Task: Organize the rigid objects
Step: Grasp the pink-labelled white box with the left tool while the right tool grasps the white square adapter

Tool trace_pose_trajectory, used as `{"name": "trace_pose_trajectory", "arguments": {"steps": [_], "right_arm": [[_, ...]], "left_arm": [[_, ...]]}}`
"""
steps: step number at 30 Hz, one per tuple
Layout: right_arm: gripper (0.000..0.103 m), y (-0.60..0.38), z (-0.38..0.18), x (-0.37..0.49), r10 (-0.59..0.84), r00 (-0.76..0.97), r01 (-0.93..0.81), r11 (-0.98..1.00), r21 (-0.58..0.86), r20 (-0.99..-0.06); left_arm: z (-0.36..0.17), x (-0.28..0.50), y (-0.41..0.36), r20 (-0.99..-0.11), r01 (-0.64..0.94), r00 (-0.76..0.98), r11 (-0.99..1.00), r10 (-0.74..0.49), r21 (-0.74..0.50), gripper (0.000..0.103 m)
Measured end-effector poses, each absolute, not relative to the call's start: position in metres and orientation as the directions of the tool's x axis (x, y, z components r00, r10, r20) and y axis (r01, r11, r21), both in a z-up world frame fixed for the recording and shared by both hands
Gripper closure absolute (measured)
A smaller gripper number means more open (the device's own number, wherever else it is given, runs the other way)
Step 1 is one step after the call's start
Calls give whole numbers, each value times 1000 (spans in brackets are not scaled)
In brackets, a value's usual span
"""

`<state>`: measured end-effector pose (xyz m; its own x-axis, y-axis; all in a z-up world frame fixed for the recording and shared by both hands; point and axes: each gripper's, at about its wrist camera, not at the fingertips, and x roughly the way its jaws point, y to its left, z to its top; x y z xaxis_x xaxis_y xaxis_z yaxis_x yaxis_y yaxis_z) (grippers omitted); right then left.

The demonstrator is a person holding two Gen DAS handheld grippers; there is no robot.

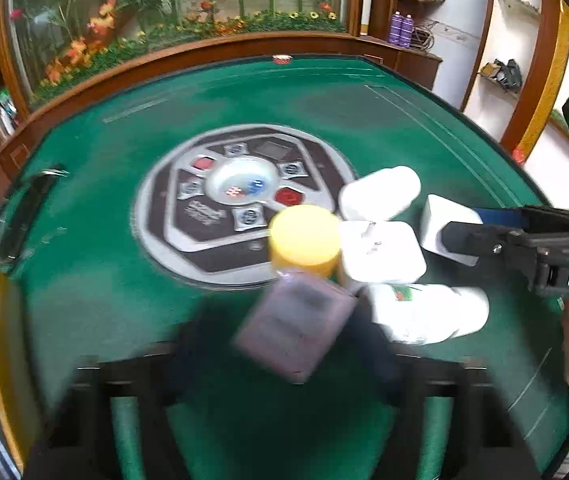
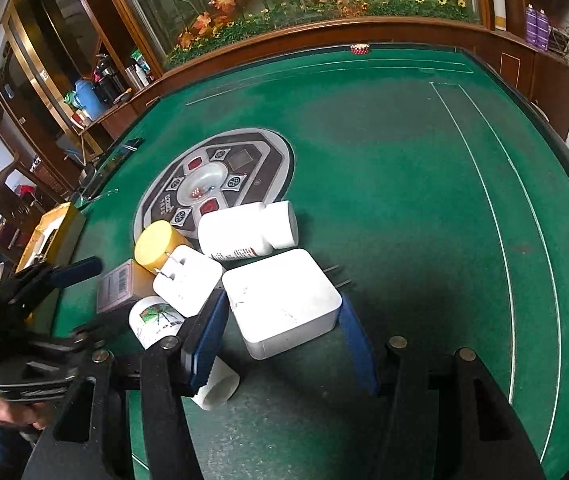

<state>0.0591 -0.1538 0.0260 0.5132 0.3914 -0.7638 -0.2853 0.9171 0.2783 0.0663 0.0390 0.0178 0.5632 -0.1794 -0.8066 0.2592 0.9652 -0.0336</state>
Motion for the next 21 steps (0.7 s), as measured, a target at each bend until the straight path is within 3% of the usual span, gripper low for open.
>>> {"name": "trace_pose_trajectory", "arguments": {"steps": [18,21], "right_arm": [[48,-152,33,50,406,541,-299,911,283,-737],[48,-149,36,47,409,550,-311,909,276,-728]], "left_arm": [[15,-23,50,-800,165,578,983,-161,-79,52],[9,-22,55,-809,144,564,985,-164,-99,60]]}}
